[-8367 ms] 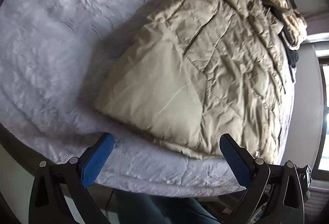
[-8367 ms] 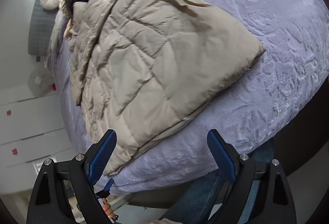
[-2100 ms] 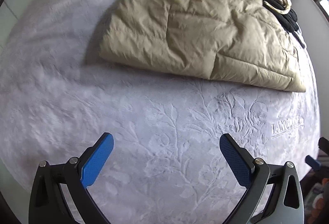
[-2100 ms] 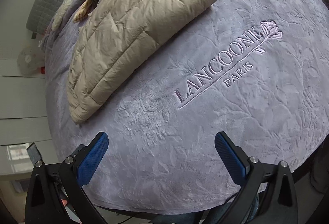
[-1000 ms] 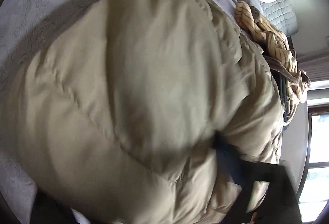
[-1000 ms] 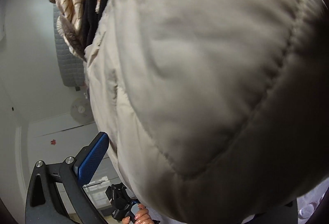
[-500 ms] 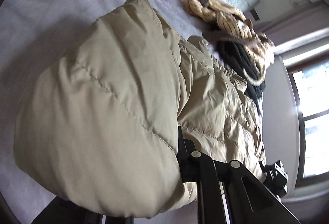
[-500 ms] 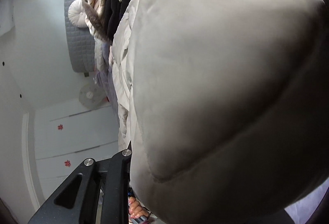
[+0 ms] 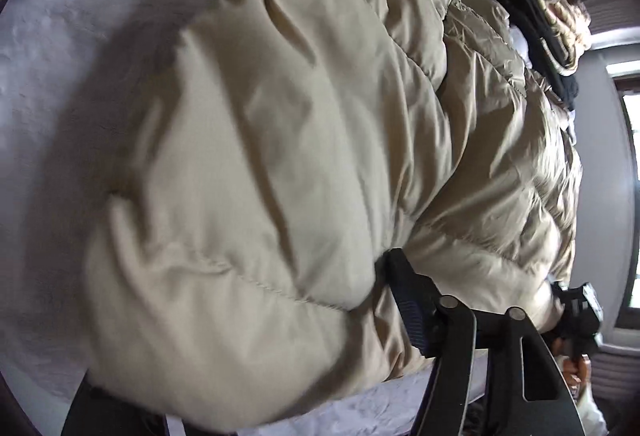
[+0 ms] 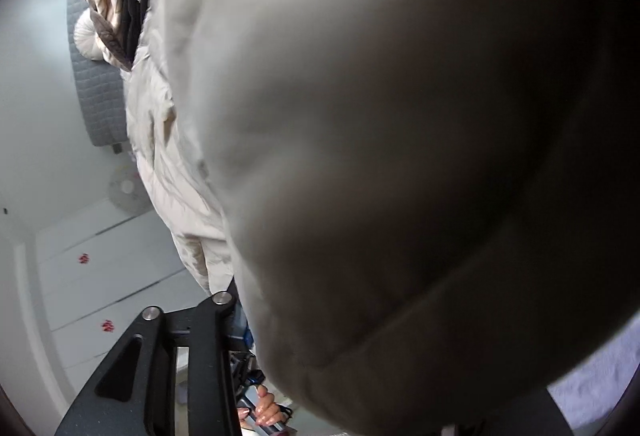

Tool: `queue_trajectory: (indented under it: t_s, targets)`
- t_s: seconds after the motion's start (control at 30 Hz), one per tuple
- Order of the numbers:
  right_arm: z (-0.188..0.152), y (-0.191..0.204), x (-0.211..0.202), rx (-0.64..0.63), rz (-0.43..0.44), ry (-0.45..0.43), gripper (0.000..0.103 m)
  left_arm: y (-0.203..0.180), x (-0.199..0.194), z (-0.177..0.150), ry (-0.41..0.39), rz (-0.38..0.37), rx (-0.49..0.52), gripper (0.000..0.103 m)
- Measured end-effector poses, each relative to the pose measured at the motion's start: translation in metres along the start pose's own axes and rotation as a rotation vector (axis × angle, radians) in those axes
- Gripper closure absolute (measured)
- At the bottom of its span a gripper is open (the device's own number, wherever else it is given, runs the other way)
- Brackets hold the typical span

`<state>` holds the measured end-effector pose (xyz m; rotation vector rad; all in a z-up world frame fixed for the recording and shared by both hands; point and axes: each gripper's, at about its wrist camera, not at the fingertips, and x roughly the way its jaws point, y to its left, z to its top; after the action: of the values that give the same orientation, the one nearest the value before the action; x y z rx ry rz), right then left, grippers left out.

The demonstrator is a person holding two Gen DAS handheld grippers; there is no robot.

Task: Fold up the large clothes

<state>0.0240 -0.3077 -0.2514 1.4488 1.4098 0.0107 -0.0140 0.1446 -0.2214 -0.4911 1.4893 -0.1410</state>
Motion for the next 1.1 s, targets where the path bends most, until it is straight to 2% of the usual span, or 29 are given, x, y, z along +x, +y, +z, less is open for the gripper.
queue_trajectory:
  t_s: [0.1,0.23,0.37,0.47,0.53,0.57,0.63,0.7,0.73,0.8,0.87,0.9,1.0,1.03,1.07,1.1]
  targets:
    - [-0.008,0.013,-0.016,-0.043,-0.094,-0.013,0.034,-0.002,-0.021,-0.002,-0.006,0.053,0.032,0.036]
    - [-0.030,0.032,-0.040,-0.140,-0.130,-0.010,0.033,-0.008,-0.058,-0.006,-0.068,0.116,0.095,0.036]
    - [-0.053,0.041,-0.048,-0.206,-0.126,0.034,0.033,-0.018,-0.098,-0.005,-0.193,0.223,0.173,0.036]
    - [-0.071,0.057,-0.048,-0.311,-0.116,0.098,0.033,-0.014,-0.122,0.003,-0.276,0.209,0.174,0.036]
    - [-0.081,0.073,-0.055,-0.423,-0.110,0.100,0.033,-0.015,-0.126,0.013,-0.304,0.180,0.187,0.036]
    - [-0.084,0.077,-0.060,-0.470,-0.113,0.076,0.035,-0.019,-0.123,0.021,-0.315,0.180,0.202,0.036]
    - [-0.086,0.091,-0.062,-0.529,-0.170,-0.031,0.050,-0.028,-0.112,0.036,-0.339,0.202,0.241,0.036]
    - [-0.072,0.095,-0.074,-0.522,-0.253,-0.127,0.071,-0.042,-0.096,0.055,-0.334,0.207,0.264,0.036]
    - [-0.062,0.099,-0.073,-0.516,-0.291,-0.161,0.074,-0.050,-0.088,0.067,-0.330,0.187,0.277,0.036]
    - [-0.037,0.104,-0.065,-0.499,-0.343,-0.214,0.076,-0.059,-0.069,0.085,-0.330,0.212,0.296,0.036]
    - [-0.014,0.111,-0.050,-0.496,-0.393,-0.259,0.076,-0.061,-0.043,0.108,-0.322,0.310,0.274,0.036]
    - [-0.001,0.111,-0.043,-0.489,-0.430,-0.279,0.076,-0.059,-0.033,0.116,-0.305,0.330,0.250,0.036]
    - [0.033,0.115,-0.020,-0.460,-0.473,-0.286,0.076,-0.046,-0.011,0.135,-0.262,0.345,0.177,0.036]
    - [0.043,0.111,-0.015,-0.462,-0.494,-0.288,0.076,-0.043,-0.006,0.138,-0.253,0.347,0.163,0.034]
    - [0.052,0.106,-0.007,-0.457,-0.504,-0.282,0.080,-0.040,0.002,0.142,-0.240,0.357,0.148,0.026]
    - [0.056,0.104,0.006,-0.445,-0.500,-0.272,0.081,-0.038,0.007,0.144,-0.231,0.368,0.136,0.022]
